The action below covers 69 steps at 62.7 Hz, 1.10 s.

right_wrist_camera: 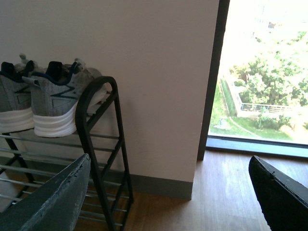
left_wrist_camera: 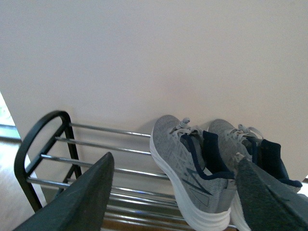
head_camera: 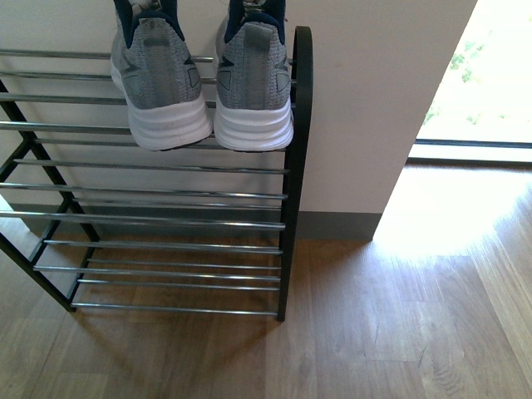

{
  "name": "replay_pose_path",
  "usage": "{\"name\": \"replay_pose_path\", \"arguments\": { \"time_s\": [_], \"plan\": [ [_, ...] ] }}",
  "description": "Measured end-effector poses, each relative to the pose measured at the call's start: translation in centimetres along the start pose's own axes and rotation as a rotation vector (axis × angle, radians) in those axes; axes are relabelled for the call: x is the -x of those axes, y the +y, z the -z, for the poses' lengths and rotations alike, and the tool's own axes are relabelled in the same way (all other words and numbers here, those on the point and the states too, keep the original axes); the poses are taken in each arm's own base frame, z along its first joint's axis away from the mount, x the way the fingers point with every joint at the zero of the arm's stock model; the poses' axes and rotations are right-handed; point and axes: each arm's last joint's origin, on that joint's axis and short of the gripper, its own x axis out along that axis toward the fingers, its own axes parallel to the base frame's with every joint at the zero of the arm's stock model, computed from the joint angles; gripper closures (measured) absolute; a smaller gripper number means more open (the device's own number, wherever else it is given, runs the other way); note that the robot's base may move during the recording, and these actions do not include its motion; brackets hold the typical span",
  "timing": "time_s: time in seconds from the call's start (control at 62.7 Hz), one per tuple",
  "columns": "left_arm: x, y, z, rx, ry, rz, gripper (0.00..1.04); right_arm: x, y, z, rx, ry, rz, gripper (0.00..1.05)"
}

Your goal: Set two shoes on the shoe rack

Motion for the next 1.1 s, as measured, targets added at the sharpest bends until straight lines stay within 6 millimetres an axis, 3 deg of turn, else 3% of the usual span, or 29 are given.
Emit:
{"name": "replay_pose_path", "arguments": {
  "time_s": [0.223,0.399,0.877,1.1],
  "plan": [
    [2.0,2.9,3.4,-0.068,0.009,-0.005,0.74,0.0,0.0,0.0,0.0,0.0,-0.001,0.09],
    [3.3,4.3,5.0,-0.072,0.004,-0.013,1.04,0.0,0.0,0.0,0.0,0.0,-0.001,0.09],
    [5.6,6.9,7.4,-0.077,-0.002,-0.019,1.04,0.0,0.0,0.0,0.0,0.0,-0.001,0.09],
    [6.3,7.0,8.0,-0.078,-0.002,-0.015,1.04,0.0,0.0,0.0,0.0,0.0,-0.001,0.09]
  ]
}}
